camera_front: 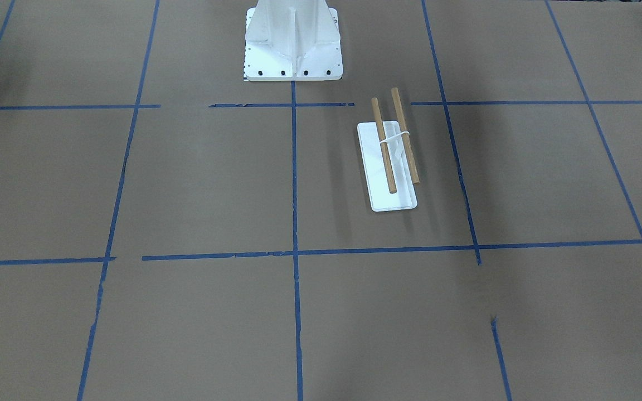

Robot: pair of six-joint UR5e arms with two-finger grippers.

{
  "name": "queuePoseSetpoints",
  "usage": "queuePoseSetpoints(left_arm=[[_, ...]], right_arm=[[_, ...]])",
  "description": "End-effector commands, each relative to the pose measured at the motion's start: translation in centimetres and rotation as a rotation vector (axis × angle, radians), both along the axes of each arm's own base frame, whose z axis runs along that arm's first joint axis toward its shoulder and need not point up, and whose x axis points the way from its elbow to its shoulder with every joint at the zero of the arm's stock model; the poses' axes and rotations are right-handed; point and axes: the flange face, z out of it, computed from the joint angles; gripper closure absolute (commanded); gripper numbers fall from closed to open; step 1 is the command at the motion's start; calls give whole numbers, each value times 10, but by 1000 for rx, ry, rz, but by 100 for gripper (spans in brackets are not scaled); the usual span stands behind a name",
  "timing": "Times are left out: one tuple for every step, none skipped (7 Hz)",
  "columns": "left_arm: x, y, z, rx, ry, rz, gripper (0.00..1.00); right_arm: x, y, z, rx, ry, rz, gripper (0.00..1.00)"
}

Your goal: Hang towel on rack

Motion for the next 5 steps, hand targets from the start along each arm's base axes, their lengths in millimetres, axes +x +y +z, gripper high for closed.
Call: queuePoseSetpoints(left_arm=[[1,-1,-4,10,1,2,0],[1,-2,-5,12,1,2,0],[1,-2,-5,14,0,3,0],[1,-2,-5,14,0,3,0],[1,-2,-5,14,0,3,0]], right_arm=[[1,20,49,-19,64,-59,19],[2,27,63,-21,94,-89,23],[-4,30,73,-32,110,-118,26],[-9,30,73,-34,112,-132,29],[-16,30,77,-42,115,-150,31]])
